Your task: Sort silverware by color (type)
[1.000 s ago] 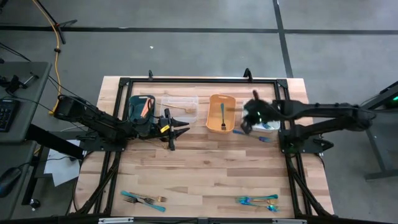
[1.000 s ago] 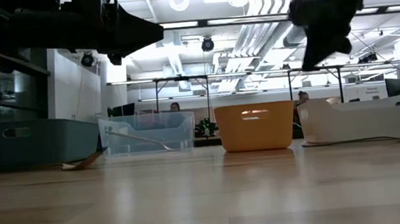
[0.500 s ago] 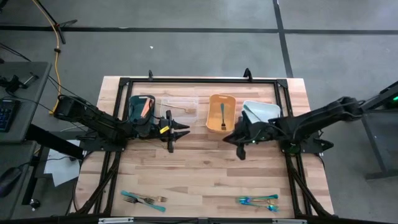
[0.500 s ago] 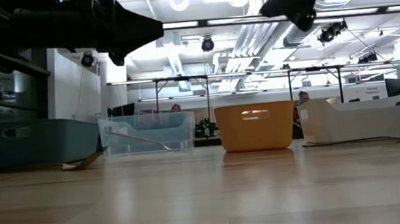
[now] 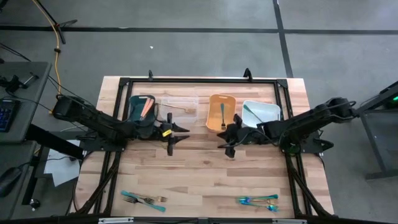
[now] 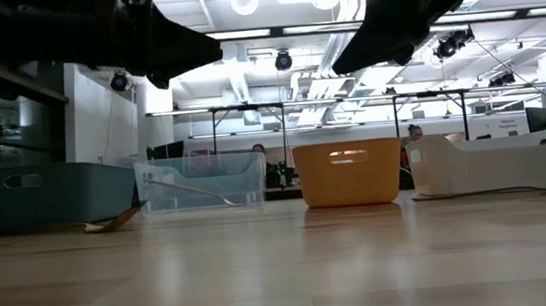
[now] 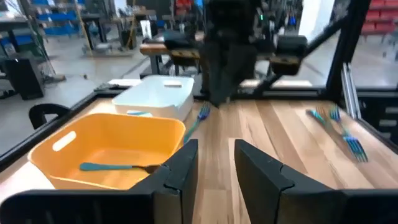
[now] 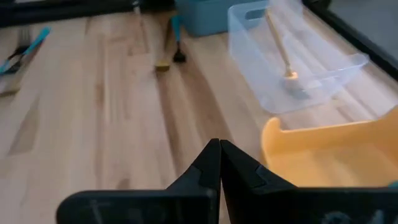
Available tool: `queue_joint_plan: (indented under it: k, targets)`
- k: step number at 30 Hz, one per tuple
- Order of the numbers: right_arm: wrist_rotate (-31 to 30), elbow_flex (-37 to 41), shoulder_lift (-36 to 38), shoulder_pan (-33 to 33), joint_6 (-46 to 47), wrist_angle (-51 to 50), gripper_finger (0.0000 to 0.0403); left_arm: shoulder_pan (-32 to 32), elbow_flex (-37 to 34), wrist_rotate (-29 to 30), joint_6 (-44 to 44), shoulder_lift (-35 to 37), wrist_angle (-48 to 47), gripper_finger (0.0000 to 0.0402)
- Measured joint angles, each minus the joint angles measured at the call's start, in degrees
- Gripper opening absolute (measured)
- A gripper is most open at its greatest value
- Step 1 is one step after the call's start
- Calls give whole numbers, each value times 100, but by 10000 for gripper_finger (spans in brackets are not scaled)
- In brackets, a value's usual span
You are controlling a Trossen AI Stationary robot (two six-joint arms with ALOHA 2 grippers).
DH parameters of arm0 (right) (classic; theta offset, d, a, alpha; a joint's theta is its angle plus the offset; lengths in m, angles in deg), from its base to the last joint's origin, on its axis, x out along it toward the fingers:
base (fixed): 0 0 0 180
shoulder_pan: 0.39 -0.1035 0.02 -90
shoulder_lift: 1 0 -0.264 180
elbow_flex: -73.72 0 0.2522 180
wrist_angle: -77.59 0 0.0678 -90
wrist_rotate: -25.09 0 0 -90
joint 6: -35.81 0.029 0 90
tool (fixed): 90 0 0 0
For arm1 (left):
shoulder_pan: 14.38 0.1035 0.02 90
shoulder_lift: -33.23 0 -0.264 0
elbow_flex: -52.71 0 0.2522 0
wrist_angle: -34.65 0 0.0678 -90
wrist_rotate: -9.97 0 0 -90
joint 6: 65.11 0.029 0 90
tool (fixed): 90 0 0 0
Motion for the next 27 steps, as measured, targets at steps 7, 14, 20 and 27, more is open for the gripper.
queue_joint_plan:
  k: [7,14,20,27]
  targets:
    - [-242,0,91,0,-156,125,1,-474,1431,69,9,249,-3740,148]
    - [-238,2,109,-4,-256,135,1,-1297,2760,155,-733,250,-6645,196]
    - [-455,2,109,12,31,96,1,-2094,2912,531,-2139,3,-7923,213]
    - [-710,2,109,87,88,227,1,-2498,2910,1808,-2552,-857,-8265,214]
